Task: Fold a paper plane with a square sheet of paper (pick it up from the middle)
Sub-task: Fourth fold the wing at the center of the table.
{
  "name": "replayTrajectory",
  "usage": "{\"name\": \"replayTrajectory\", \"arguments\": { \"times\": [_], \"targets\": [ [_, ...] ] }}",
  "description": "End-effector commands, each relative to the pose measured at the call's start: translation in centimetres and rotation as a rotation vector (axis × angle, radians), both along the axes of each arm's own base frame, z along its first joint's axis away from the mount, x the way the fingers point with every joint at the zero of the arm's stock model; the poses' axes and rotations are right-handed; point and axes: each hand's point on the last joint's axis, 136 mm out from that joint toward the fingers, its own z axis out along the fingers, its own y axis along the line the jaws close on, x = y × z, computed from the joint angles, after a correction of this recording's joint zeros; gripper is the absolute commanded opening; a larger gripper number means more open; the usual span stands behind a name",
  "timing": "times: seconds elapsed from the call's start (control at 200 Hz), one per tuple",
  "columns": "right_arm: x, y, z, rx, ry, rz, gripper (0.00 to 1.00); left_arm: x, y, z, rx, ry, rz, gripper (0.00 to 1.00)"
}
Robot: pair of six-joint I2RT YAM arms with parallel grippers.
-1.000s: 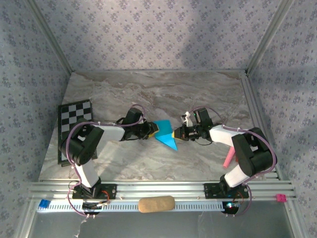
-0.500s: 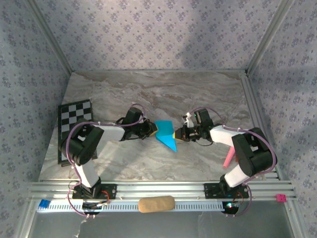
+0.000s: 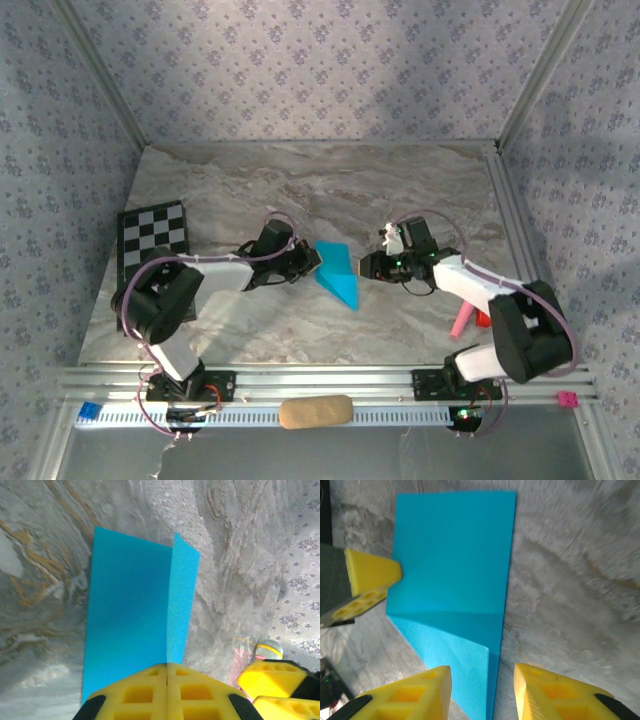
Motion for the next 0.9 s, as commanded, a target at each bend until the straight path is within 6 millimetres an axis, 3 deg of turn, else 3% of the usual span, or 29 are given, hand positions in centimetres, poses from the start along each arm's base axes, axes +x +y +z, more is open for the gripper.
{"name": "replayTrajectory", "arguments": {
  "times": [0.0, 0.115, 0.375, 0.63, 0.894],
  "targets": [
    [0.3, -1.3, 0.3, -0.126, -0.127, -0.029, 0.40, 0.2, 0.6, 0.7, 0.028, -0.016, 0.119, 0.03],
    [-0.3, -1.0, 0.5, -0.239, -0.341, 0.028, 0.41, 0.1, 1.0, 1.0, 0.036, -0.031, 0.183, 0.04],
    [-3.8, 2.9, 0.8, -0.391, -0.690, 0.340, 0.43, -0.2, 1.7, 1.7, 0.051, -0.038, 0.223, 0.04],
    [-4.4, 5.0, 0.6, -0.452, -0.805, 0.429, 0.43, -0.2, 1.1, 1.8, 0.047, -0.037, 0.199, 0.05],
    [-3.9, 6.0, -1.1, -0.563, -0.817, 0.454, 0.43, -0.1, 1.0, 1.8, 0.044, -0.036, 0.198, 0.06]
  ]
}}
